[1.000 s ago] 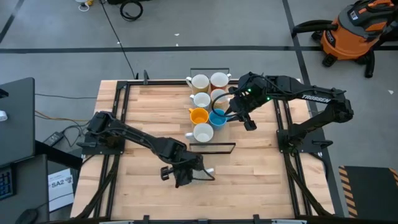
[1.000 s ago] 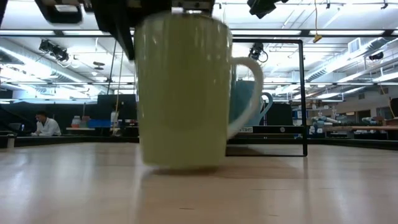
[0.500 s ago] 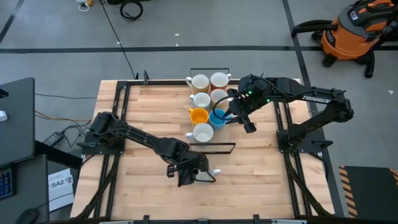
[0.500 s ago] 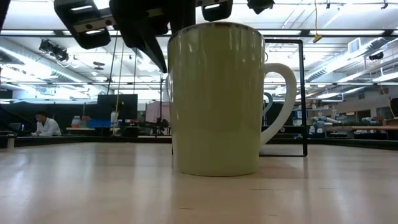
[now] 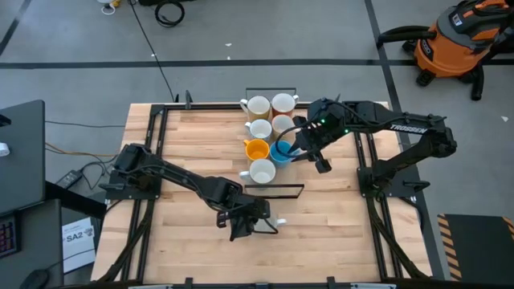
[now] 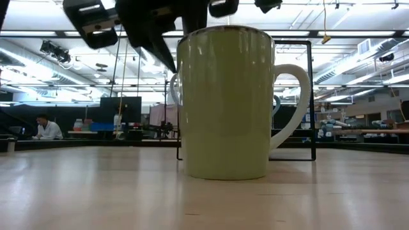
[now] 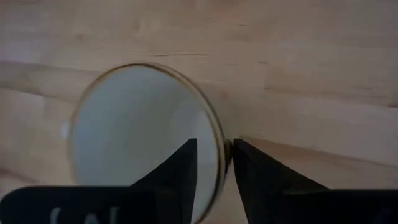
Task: Place coffee mugs
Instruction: Put the green mug on the shelf
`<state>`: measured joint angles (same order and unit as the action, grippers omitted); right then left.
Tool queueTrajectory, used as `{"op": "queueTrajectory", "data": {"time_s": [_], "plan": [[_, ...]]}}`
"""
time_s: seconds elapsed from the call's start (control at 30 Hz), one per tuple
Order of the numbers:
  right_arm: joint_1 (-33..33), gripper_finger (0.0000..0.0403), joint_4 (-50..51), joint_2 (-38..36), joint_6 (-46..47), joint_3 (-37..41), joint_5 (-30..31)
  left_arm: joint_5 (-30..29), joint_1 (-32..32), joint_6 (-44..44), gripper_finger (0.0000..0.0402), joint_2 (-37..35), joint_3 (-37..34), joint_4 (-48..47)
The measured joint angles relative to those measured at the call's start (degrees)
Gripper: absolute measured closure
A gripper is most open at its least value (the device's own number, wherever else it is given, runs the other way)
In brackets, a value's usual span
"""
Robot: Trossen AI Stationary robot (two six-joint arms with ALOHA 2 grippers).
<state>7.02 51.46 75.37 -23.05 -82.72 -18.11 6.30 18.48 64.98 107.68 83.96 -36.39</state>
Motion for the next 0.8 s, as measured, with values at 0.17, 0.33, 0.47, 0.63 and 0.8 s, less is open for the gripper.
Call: {"op": "queueTrajectory", "data": {"time_s": [0.17,0.33,0.47,0.63,0.8], "plan": [[-1.38,0.0266,-0.03,0.00,0.00,0.00,0.00,-1.32,0.12,-2.28,0.0292,-1.73,0.03,-0.75],[-3.28,0.0266,-0.59,0.00,0.02,0.00,-0.02,-3.22,0.47,-7.82,0.0292,-3.78,0.00,-3.75],[-5.24,0.0266,-1.64,0.01,0.32,0.00,-0.01,-7.80,0.66,-16.38,0.0292,-6.97,0.00,-4.65],[-8.41,0.0266,-8.11,0.81,6.10,0.00,0.80,-16.58,0.18,-31.19,0.0292,-13.59,0.00,-8.06],[-12.79,0.0266,-12.59,2.76,9.29,0.00,8.23,-25.11,-0.26,-46.63,0.0292,-21.03,0.00,-15.60]]}}
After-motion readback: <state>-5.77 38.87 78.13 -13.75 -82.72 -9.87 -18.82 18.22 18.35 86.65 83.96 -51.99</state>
